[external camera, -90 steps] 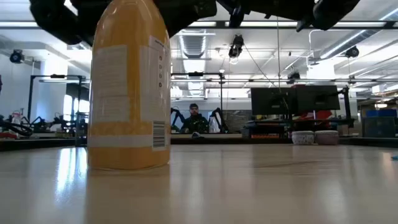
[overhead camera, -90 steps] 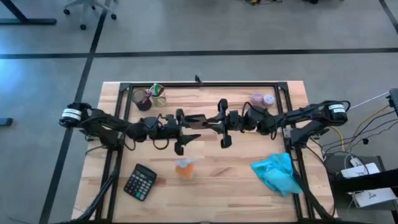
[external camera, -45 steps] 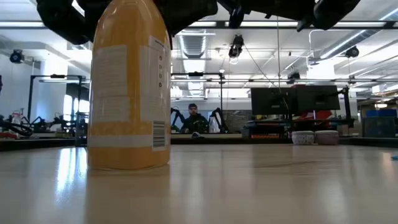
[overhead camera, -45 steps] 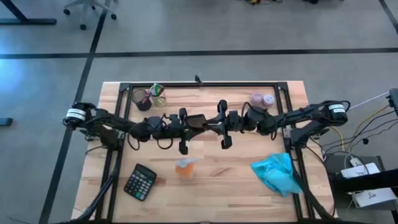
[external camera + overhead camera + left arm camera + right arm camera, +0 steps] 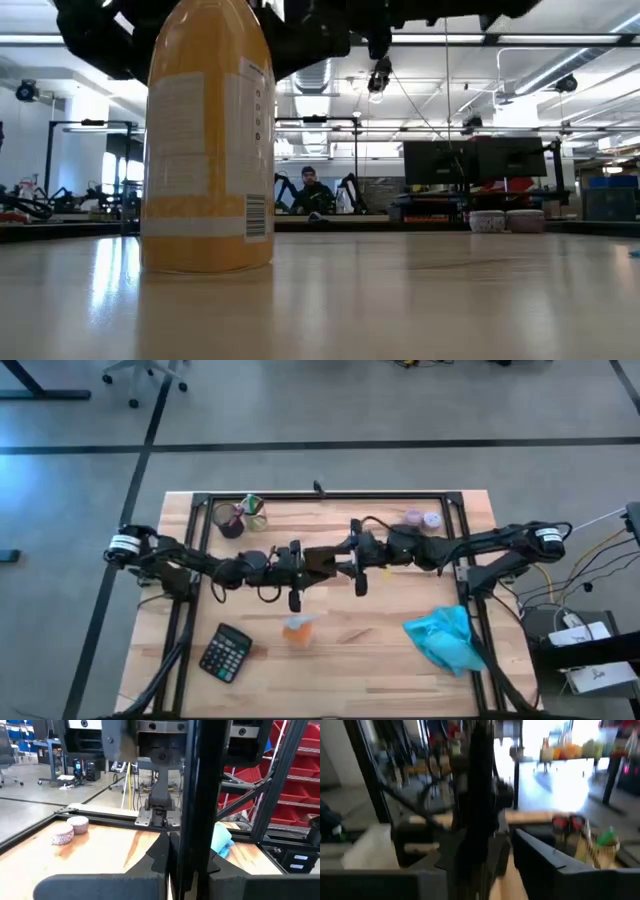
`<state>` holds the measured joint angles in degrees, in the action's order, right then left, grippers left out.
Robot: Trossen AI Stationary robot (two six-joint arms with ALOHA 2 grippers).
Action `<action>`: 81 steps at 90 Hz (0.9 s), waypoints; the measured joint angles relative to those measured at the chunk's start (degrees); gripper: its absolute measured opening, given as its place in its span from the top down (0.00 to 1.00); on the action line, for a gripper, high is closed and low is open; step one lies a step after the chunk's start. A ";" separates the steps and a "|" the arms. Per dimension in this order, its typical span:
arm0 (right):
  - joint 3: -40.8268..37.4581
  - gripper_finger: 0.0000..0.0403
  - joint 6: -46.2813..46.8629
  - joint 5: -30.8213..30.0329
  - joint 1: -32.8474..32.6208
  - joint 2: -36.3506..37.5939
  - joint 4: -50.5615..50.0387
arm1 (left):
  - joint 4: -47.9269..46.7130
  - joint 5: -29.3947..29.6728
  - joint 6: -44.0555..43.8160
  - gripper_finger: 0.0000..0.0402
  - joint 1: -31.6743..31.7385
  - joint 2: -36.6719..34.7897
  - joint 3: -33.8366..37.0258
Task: Apply microfiber cloth
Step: Spray the cellphone with the orange spray bottle
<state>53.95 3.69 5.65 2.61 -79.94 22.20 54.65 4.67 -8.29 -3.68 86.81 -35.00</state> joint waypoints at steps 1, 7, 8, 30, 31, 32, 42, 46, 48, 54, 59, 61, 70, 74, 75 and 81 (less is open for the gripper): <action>0.28 0.60 0.01 0.00 0.00 0.00 -0.43 | -0.04 -0.03 -0.06 0.96 0.00 0.09 0.00; 1.98 0.56 0.04 0.00 0.00 0.02 -2.31 | 0.01 -0.07 -0.75 0.97 -0.08 1.10 0.02; 2.26 0.56 0.04 0.00 0.00 0.02 -2.52 | 0.05 -0.06 -0.89 0.97 -0.10 1.25 0.02; 6.33 0.53 0.40 0.30 0.11 -0.43 -5.15 | 1.64 -0.02 -1.97 0.97 -0.31 4.07 0.09; 6.39 0.53 0.53 0.32 0.11 -0.51 -5.39 | 1.71 -0.01 -1.97 0.97 -0.31 4.13 0.09; 6.45 0.53 0.71 0.33 0.11 -0.60 -5.59 | 1.79 -0.01 -1.96 0.97 -0.32 4.19 0.09; 6.69 0.57 3.08 0.52 0.11 -0.90 -6.02 | 2.17 0.15 -1.76 0.97 -0.35 4.71 0.09; 6.69 0.59 3.83 0.72 0.11 -0.90 -5.67 | 2.19 0.21 -1.40 0.97 -0.35 4.81 0.09; 6.69 0.60 3.85 0.78 0.11 -0.87 -5.64 | 2.16 0.24 -1.37 0.97 -0.35 4.82 0.09; 6.69 0.63 4.01 0.79 0.07 -0.87 -5.72 | 2.12 0.25 -0.65 0.97 -0.35 4.82 0.09; 6.67 0.67 4.57 0.79 0.07 -0.87 -5.88 | 2.16 0.28 -0.14 0.97 -0.35 4.82 0.09; 6.67 0.68 4.92 0.81 0.07 -0.87 -5.86 | 2.15 0.28 -0.12 0.97 -0.35 4.82 0.09; 6.67 0.76 5.08 0.91 0.07 -0.85 -6.44 | 2.05 0.33 0.18 0.97 -0.35 4.82 0.13; 6.67 0.80 4.35 1.01 0.04 -0.85 -6.72 | 1.82 0.36 0.38 0.97 -0.33 4.82 0.15; 6.67 0.81 4.31 1.03 0.04 -0.85 -6.73 | 1.79 0.38 0.46 0.97 -0.33 4.82 0.15; 6.67 0.87 3.97 1.51 0.02 -0.85 -6.78 | 1.68 0.49 0.70 0.97 -0.31 4.82 0.15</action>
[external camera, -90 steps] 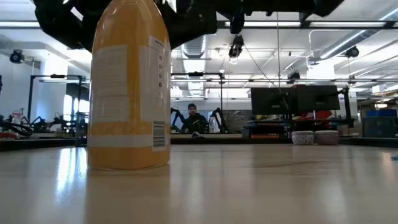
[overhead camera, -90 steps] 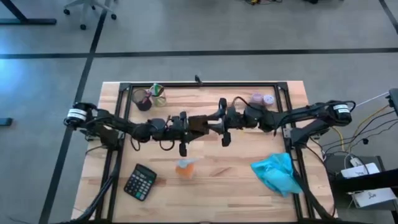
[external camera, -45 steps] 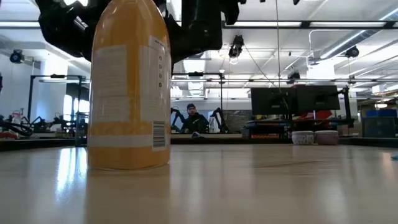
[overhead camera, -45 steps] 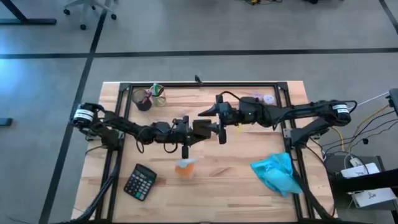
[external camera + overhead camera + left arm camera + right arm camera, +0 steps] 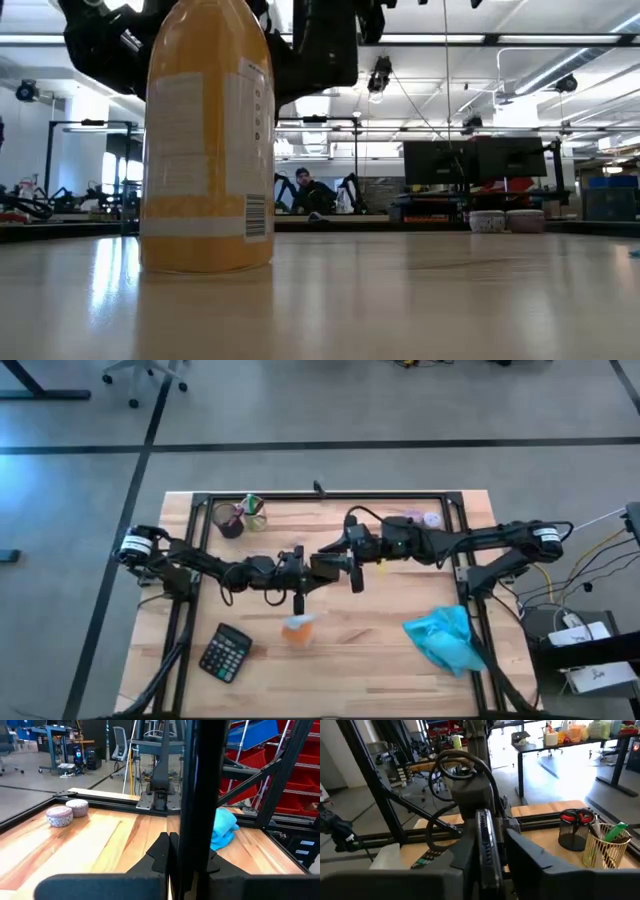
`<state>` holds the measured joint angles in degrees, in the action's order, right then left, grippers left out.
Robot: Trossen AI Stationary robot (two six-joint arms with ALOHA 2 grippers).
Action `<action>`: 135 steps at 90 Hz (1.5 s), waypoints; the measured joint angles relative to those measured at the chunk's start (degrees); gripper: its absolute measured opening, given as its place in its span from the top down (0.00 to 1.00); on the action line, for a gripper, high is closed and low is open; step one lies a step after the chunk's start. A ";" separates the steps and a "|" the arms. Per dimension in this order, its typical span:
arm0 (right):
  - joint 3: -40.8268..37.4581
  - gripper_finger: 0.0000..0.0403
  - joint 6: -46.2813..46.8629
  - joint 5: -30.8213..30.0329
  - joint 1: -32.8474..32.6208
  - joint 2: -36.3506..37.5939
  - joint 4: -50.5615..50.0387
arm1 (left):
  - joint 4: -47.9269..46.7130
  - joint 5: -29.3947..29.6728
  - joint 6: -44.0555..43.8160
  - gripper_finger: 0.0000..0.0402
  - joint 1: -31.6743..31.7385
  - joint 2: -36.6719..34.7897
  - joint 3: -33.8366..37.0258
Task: Apply microfiber cloth
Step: Spray the cellphone with the orange spray bottle
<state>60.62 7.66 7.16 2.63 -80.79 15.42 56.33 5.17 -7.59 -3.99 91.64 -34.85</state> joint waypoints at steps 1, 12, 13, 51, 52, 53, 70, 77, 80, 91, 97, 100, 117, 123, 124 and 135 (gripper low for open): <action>0.00 0.88 -0.01 0.20 0.00 0.00 0.00 | -0.01 0.07 0.01 0.97 0.00 0.00 0.00; 0.00 0.97 -2.07 2.61 0.04 0.00 -0.04 | -0.02 0.38 1.21 0.96 -0.02 0.00 0.00; 0.00 0.97 -2.25 2.64 0.04 0.00 -0.04 | -0.05 0.38 1.43 0.95 -0.02 -0.01 0.00; -0.22 0.98 -6.94 0.74 0.00 0.51 -0.26 | -24.57 0.38 8.70 0.54 0.13 -16.53 0.00; -0.26 0.98 -7.21 0.46 0.00 0.52 -0.22 | -26.18 0.36 8.64 0.54 0.06 -17.37 0.00; -0.29 0.98 -7.33 0.23 -0.01 0.54 -0.26 | -27.77 0.35 8.58 0.53 -0.04 -18.20 0.00; -2.12 0.98 -10.62 -3.38 -1.19 0.52 -0.28 | -54.28 0.31 1.57 0.51 -5.50 -28.67 0.17; -3.22 0.98 -10.71 -6.07 -1.98 0.52 -0.34 | -58.69 0.63 -2.03 0.53 -9.98 -30.32 0.89; -3.64 0.98 -10.73 -6.92 -2.30 0.52 -0.31 | -59.10 1.36 -3.25 0.54 -12.17 -30.42 1.29; -4.63 0.98 -11.27 -8.06 -3.70 0.52 -0.08 | -57.33 7.55 -6.03 0.60 -19.24 -28.60 3.97; -5.00 0.98 -10.78 -9.64 -5.17 0.52 -0.17 | -53.80 10.31 -7.29 0.62 -21.96 -26.21 5.32; -5.20 0.98 -10.38 -10.44 -5.98 0.52 -0.15 | -51.08 10.62 -7.68 0.64 -23.00 -24.85 5.91; -6.79 0.98 -6.44 -13.84 -10.12 0.45 -3.37 | -34.97 9.59 -9.71 0.71 -27.28 -15.60 7.24; -7.42 0.98 -4.97 -16.37 -11.75 0.44 -3.82 | -32.62 9.25 -10.95 0.72 -28.52 -12.19 6.44; -7.47 0.98 -4.79 -16.87 -12.01 0.44 -3.87 | -32.39 9.24 -11.12 0.73 -28.69 -11.62 6.28; -7.56 0.98 -3.50 -21.69 -15.21 0.83 -5.38 | -28.05 9.23 -12.73 0.75 -30.11 -4.68 3.51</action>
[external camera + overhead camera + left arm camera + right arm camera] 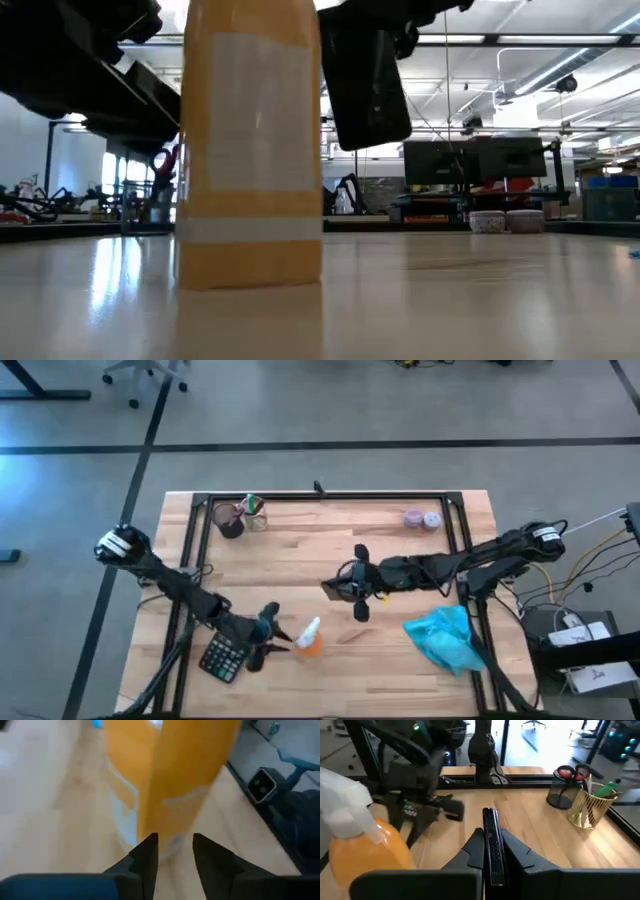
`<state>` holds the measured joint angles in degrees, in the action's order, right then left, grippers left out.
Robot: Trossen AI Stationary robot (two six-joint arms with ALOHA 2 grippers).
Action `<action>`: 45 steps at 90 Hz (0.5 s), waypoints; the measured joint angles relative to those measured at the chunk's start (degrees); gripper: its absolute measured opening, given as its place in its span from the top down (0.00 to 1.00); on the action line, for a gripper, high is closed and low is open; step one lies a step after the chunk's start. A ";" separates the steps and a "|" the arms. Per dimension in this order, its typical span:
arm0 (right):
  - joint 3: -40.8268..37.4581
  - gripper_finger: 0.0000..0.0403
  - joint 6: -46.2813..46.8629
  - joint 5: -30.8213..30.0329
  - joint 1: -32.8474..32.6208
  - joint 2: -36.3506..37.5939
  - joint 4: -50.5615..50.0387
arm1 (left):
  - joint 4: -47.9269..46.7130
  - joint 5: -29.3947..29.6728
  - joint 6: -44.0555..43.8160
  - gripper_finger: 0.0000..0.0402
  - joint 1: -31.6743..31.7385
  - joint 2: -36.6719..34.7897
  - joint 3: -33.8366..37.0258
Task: Apply microfiber cloth
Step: Spray the cellphone with the orange spray bottle
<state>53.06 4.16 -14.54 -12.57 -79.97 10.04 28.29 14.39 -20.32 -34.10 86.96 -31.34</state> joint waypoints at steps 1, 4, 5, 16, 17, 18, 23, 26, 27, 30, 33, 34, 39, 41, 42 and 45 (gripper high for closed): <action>0.00 0.98 0.13 -0.30 -0.28 0.03 0.01 | 0.47 0.00 -0.09 0.75 -0.06 0.66 -0.28; 0.00 0.98 0.36 -0.91 -1.11 0.10 0.19 | 1.96 0.01 -0.20 0.75 -0.27 2.72 -1.14; 0.00 0.98 0.39 -1.10 -1.40 0.19 0.18 | 2.42 0.00 -0.21 0.75 -0.30 3.41 -1.49; 0.00 0.98 1.25 -4.75 -4.60 0.88 -0.30 | 5.51 0.01 -0.33 0.75 -0.38 10.71 -5.69; 0.00 0.98 1.27 -5.17 -4.86 0.96 -0.39 | 5.66 0.02 -0.27 0.75 -0.38 11.24 -6.14; 0.00 0.98 1.27 -5.56 -5.11 1.04 -0.57 | 5.73 0.02 -0.25 0.75 -0.38 11.82 -6.64; -0.18 0.98 1.34 -7.28 -6.18 1.34 -1.24 | 5.75 0.02 0.08 0.75 -0.38 14.48 -9.10; -0.20 0.98 1.36 -7.75 -6.54 1.36 -1.19 | 5.47 0.02 0.18 0.75 -0.38 15.64 -10.50; -0.20 0.98 1.36 -7.78 -6.62 1.38 -1.15 | 5.25 0.02 0.19 0.75 -0.38 15.95 -10.91; -0.20 0.98 1.35 -7.79 -6.70 1.54 -1.21 | 4.38 0.02 0.21 0.75 -0.38 16.62 -12.06; -0.20 0.98 1.30 -7.83 -6.65 1.85 -1.50 | 3.21 0.02 -0.28 0.75 -0.42 16.92 -13.23; -0.20 0.98 1.27 -7.83 -6.58 1.95 -1.56 | 2.85 0.02 -0.47 0.75 -0.51 16.92 -13.56; -0.20 0.98 0.73 -6.90 -5.45 2.61 -1.48 | 0.50 0.04 -1.60 0.75 -0.90 16.36 -14.96; -0.21 0.98 0.58 -5.62 -4.64 2.91 -1.47 | -0.47 0.06 -2.02 0.75 -1.07 16.02 -15.37; -0.20 0.98 0.50 -4.83 -4.18 3.05 -1.49 | -1.02 0.08 -2.27 0.75 -1.20 15.81 -15.58; -0.20 0.98 0.48 -2.03 -2.62 3.44 -1.57 | -2.40 0.12 -3.04 0.75 -1.64 15.16 -16.11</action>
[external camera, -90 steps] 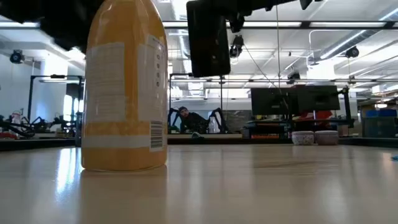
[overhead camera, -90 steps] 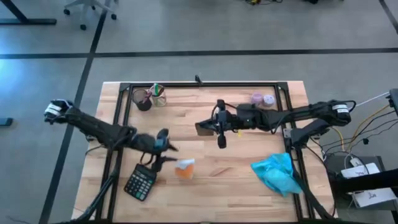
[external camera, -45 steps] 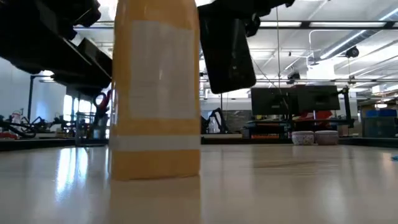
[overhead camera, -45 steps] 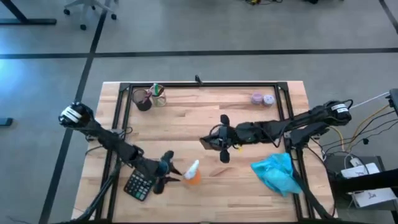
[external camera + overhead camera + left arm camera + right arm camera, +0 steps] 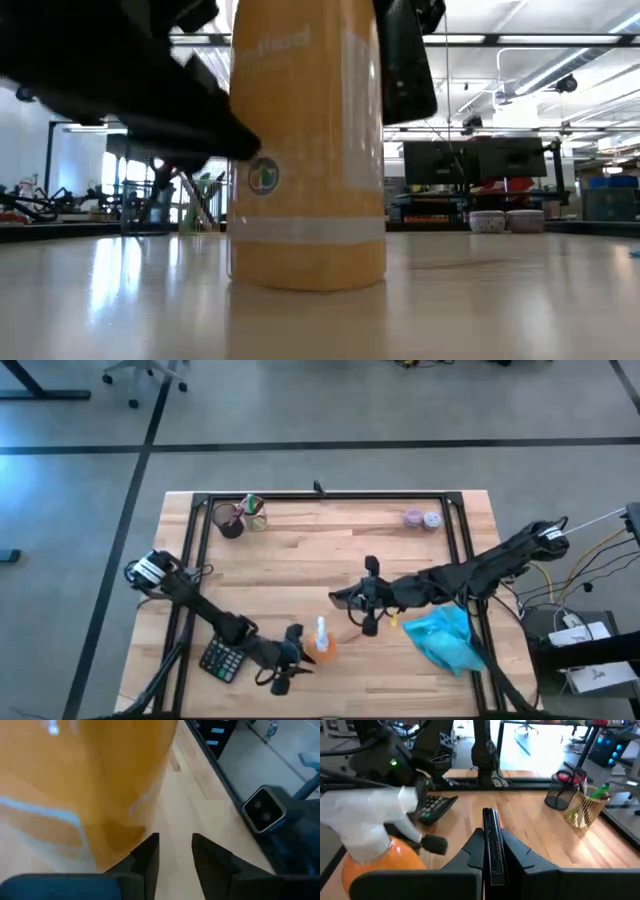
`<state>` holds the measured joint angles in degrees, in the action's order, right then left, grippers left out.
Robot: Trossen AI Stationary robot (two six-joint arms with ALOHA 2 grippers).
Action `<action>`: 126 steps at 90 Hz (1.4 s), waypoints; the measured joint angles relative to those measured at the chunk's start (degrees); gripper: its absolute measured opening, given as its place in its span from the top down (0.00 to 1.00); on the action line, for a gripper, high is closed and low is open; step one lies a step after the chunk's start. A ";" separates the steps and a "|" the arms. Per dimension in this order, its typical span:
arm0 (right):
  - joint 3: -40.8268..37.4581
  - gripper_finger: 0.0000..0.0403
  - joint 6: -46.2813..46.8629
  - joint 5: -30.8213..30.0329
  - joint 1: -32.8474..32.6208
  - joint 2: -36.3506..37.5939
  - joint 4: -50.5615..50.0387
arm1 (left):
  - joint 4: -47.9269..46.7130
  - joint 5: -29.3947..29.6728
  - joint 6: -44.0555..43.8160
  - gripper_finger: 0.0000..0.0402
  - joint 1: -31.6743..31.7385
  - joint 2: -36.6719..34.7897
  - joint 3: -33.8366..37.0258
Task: Apply microfiber cloth
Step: Spray the cellphone with the orange spray bottle
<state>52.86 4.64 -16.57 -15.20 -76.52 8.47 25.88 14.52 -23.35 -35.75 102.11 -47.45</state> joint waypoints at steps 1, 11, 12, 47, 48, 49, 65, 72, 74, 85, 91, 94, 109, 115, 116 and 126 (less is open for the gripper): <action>0.00 0.98 0.00 0.94 0.57 0.13 -0.03 | -0.41 0.05 -0.22 0.75 -0.16 -0.23 -0.12; 0.00 0.98 -0.19 9.51 6.39 0.36 -0.04 | -5.86 2.38 -3.80 0.75 -2.01 -4.30 -0.70; 0.00 0.98 -0.20 10.16 6.98 0.36 -0.08 | -6.66 2.67 -4.15 0.75 -2.19 -4.92 -0.73; 0.26 0.98 -5.47 21.29 14.60 0.23 1.46 | -13.75 24.30 7.54 0.62 -2.94 -23.54 1.52; 0.26 0.98 -5.47 21.23 14.60 0.24 1.43 | -13.60 24.12 7.74 0.61 -2.57 -23.77 1.58; 0.26 0.98 -5.48 21.19 14.60 0.25 1.42 | -13.43 23.96 7.92 0.60 -2.19 -24.01 1.67; 0.26 0.98 -4.21 21.67 13.08 0.25 1.06 | -12.72 23.52 10.83 0.42 2.32 -25.67 3.62; 0.38 0.98 -3.47 21.56 12.93 0.42 1.12 | -12.49 23.58 11.68 0.36 3.24 -24.97 3.79; 0.45 0.98 -3.00 21.54 12.93 0.55 1.06 | -12.09 23.52 12.04 0.34 3.38 -24.50 3.79; 1.41 0.98 -1.37 21.41 12.98 0.71 1.36 | -8.09 23.31 15.07 0.25 3.67 -21.98 3.83; 2.03 0.98 -1.30 21.07 12.98 0.71 0.04 | -6.88 22.20 16.94 0.21 3.62 -21.24 3.38; 2.50 0.98 -1.28 20.99 13.02 0.71 -0.79 | -7.08 21.23 17.52 0.20 3.51 -21.21 3.18; 4.21 0.98 -0.13 19.28 13.11 0.64 -2.59 | -4.42 12.48 18.58 0.12 3.60 -21.99 2.51; 4.24 0.98 0.49 18.52 13.11 0.54 -2.75 | -2.83 10.98 19.15 0.09 3.98 -21.97 2.52; 4.24 0.98 0.70 18.45 13.11 0.53 -2.79 | -2.75 10.98 19.23 0.09 4.08 -21.97 2.54; 4.26 0.98 3.05 17.97 13.11 0.52 -2.67 | -1.61 11.00 19.79 0.04 5.18 -21.88 2.59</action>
<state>57.12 7.69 1.40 -2.09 -76.01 5.80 24.28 25.52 -3.56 -30.57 80.23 -44.86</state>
